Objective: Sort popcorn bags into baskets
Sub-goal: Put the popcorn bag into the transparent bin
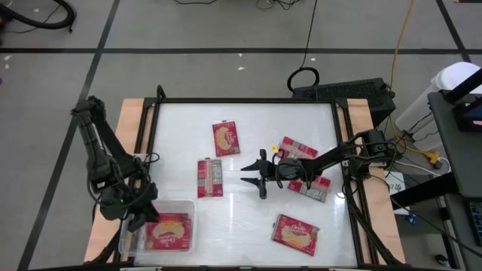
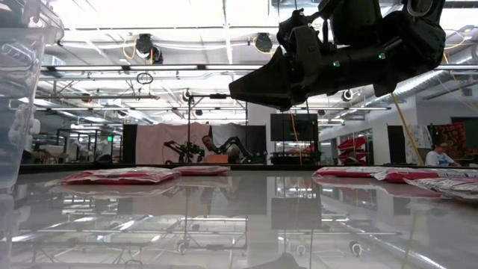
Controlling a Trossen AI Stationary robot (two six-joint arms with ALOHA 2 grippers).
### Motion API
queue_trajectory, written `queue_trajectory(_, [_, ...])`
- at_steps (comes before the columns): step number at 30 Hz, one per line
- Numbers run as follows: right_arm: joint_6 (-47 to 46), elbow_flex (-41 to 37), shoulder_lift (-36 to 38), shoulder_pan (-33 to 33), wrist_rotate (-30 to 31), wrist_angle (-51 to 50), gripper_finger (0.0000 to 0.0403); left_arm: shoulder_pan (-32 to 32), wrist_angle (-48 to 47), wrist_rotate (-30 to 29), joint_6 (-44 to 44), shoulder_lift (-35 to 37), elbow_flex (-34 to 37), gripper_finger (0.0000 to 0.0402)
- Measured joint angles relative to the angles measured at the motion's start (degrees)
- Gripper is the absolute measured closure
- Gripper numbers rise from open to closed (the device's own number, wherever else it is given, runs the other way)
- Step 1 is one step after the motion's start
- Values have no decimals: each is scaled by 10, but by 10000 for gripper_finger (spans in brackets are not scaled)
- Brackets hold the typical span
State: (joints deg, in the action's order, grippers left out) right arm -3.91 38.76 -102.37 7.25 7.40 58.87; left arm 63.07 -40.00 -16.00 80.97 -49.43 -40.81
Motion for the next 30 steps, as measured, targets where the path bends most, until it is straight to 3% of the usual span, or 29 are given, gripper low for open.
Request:
queue_trajectory(7, [-18,0,0,0,22,0,245,-29,0,-71,-188,0,-54,284])
queue_trajectory(13, [-12,2,29,-8,63,-27,245,-72,-30,-221,-386,0,-72,284])
queue_trajectory(17, [-10,16,79,-13,64,-133,245,-109,-35,-293,-479,0,-68,284])
queue_trajectory(23, [-14,36,156,-17,108,-330,245,-195,3,-307,-561,0,-37,284])
queue_trajectory(30, [-73,36,219,-38,140,-508,245,-285,157,-292,-659,-1,32,284])
